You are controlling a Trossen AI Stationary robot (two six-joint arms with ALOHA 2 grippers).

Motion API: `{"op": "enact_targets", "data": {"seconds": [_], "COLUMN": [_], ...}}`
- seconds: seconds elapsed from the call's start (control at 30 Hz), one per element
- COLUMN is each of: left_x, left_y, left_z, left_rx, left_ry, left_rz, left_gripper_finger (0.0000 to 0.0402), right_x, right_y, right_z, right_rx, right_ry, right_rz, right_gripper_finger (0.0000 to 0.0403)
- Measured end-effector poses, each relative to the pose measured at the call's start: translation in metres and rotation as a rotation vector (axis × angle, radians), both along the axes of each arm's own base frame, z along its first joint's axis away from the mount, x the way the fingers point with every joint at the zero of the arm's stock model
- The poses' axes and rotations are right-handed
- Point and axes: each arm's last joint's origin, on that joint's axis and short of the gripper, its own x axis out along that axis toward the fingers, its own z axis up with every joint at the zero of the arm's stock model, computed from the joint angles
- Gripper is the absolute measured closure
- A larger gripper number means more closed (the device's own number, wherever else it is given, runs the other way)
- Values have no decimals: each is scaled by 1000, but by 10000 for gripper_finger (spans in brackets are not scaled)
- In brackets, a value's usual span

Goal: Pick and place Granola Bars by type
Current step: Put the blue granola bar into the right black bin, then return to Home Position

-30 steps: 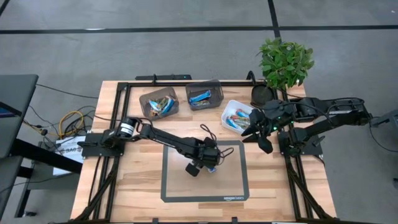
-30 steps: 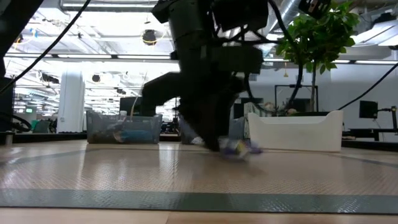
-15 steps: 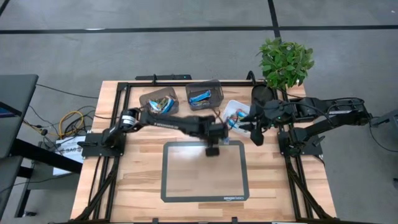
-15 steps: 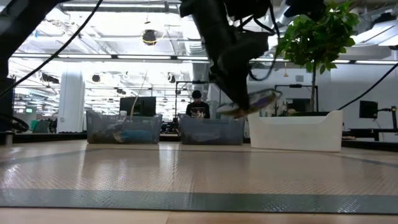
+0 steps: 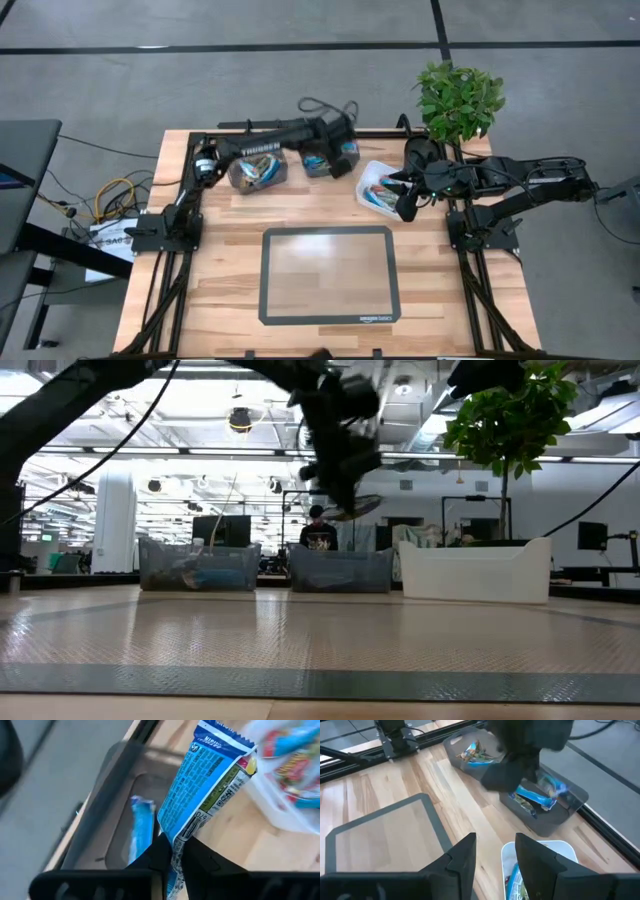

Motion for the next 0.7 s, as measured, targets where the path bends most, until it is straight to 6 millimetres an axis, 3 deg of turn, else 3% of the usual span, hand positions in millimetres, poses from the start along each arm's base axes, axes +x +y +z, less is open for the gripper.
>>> {"op": "enact_targets", "data": {"seconds": [0.13,0.3,0.7], "left_x": [-16,-29,-30], "left_y": [34,56,59], "left_z": [-4,-7,-7], "left_rx": [-92,-120,-152], "left_ry": [1,12,-5], "left_rz": [82,170,169], "left_gripper_finger": [366,349,270], "right_x": [0,0,-1], "right_y": [0,-3,-23], "right_z": [0,0,0], "right_rx": [-4,-4,-4], "right_ry": [-1,-10,-9], "right_rz": [-6,-49,-157], "right_gripper_finger": [274,274,274]}}
